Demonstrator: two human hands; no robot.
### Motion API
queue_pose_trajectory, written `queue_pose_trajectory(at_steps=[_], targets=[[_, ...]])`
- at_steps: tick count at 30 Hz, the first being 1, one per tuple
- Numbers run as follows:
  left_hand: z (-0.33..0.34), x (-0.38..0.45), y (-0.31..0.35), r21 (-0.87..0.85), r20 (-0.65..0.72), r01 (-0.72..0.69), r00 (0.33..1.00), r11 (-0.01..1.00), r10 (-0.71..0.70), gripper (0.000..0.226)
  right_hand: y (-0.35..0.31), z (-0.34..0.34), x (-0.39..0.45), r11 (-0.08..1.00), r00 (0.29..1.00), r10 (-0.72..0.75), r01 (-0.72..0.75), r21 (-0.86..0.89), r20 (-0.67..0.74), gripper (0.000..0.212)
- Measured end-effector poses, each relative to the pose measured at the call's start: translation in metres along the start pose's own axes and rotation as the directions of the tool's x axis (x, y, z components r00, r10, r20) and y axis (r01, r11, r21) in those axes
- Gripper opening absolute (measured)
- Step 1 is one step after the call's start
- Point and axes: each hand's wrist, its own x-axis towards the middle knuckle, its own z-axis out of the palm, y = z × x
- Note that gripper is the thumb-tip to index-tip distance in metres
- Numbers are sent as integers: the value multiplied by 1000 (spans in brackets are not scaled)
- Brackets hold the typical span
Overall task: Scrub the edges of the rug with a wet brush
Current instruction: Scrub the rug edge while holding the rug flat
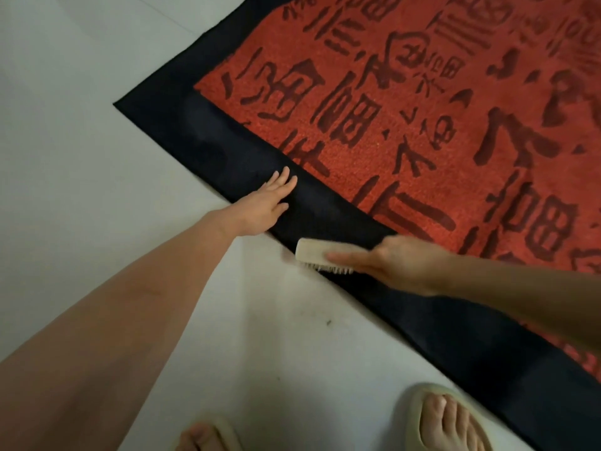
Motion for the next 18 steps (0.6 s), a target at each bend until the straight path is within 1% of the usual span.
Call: queue_pose_trajectory(at_steps=[1,2,3,4,5,6,7,8,9,10,11,12,13,14,15,16,17,18], targets=[[1,0,0,7,-7,4,1000,1000,-3,59,12,-7,5,996,995,90,-90,4,-53,60],[1,0,0,17,-13,7,1000,1000,-6,59,19,-11,11,977,967,210,-201,72,-143,57],[2,1,2,25,-12,11,1000,1000,-10,59,20,-10,14,953,939,294,-273,134,-180,56],[3,1,3,41,-11,21,1000,999,-20,59,14,-5,13,947,938,300,-270,174,-175,57],[3,1,5,65,-3,35,999,997,-35,60,2,6,7,969,968,215,-195,149,-126,60],[2,1,8,99,14,48,999,994,-50,61,-16,14,-4,987,996,79,-71,143,-49,63],[1,1,10,126,34,63,997,990,-68,62,-29,16,-14,992,997,-52,45,121,55,64],[0,1,12,144,52,82,995,986,-91,63,-31,13,-19,989,993,-111,105,109,51,64],[-1,1,16,163,65,104,991,981,-116,65,-22,9,-20,993,998,-56,59,102,-30,63],[-2,2,21,191,73,130,987,973,-146,68,-3,6,-17,983,984,104,-80,165,-142,61],[-1,3,26,212,81,159,980,964,-180,72,15,3,-15,938,926,277,-203,280,-256,57],[-1,3,33,211,93,197,971,957,-221,74,25,4,-15,903,875,385,-291,317,-293,56],[1,1,42,197,103,239,960,951,-262,74,24,11,-22,879,866,427,-331,343,-260,59],[4,3,47,175,95,267,953,948,-286,74,17,24,-32,885,888,407,-326,332,-215,66],[6,6,52,165,89,283,950,945,-300,74,8,40,-43,913,931,335,-283,294,-144,70],[7,9,56,163,84,302,944,939,-318,75,-5,44,-55,956,981,180,-157,246,-75,69],[8,11,60,162,75,325,938,932,-340,78,-11,46,-65,977,998,61,-54,204,-25,66],[10,13,63,165,60,343,932,925,-356,83,-7,43,-69,986,999,-17,22,163,-32,64]])
